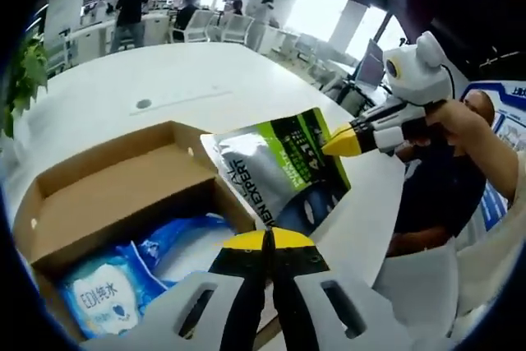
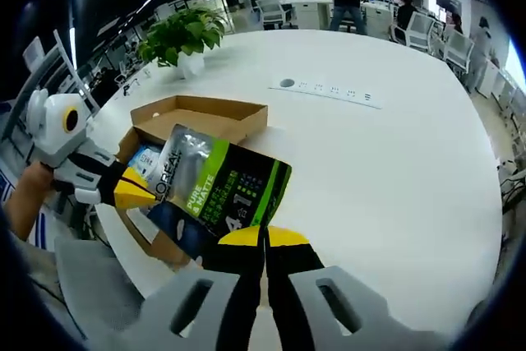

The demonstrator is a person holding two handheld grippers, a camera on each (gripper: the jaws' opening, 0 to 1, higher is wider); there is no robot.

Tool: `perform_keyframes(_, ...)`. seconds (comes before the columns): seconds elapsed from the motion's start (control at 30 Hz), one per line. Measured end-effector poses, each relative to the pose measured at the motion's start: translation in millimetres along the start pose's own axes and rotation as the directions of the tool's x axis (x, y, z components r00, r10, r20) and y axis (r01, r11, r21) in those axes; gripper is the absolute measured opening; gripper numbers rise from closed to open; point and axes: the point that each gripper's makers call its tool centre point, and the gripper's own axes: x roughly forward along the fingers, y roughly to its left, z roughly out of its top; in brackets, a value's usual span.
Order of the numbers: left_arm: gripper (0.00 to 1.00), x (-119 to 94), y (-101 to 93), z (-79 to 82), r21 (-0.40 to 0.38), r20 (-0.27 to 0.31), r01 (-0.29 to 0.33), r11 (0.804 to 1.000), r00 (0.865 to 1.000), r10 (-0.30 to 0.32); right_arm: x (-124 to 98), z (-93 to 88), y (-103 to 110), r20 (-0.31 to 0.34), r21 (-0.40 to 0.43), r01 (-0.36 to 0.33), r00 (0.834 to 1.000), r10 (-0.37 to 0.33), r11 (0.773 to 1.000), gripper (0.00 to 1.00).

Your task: Operate the shoe box by opening the lid, removing the specified soft item, and placing it in the target area until the item is outside and the box remains undamaged.

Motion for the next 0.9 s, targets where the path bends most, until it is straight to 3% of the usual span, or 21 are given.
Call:
perform_keyframes(0.47, 0.0, 30.6, -21.1, 4.1, 0.105, -0.064, 0.015, 0.994, 0.998, -0.008, -6.0, -12.7, -32.6, -0.02, 0.016, 0.054, 0.998, -0.053, 0.998, 0.0)
perform_keyframes(0.9, 0.0, 61.5, -18.8, -2.8, 0.26, -0.187, 0.004, 0.966, 0.981, 0.046, 12.4, -26.0, -54.9, -0.036, 0.018, 0.095, 0.995, -0.094, 0.995, 0.0)
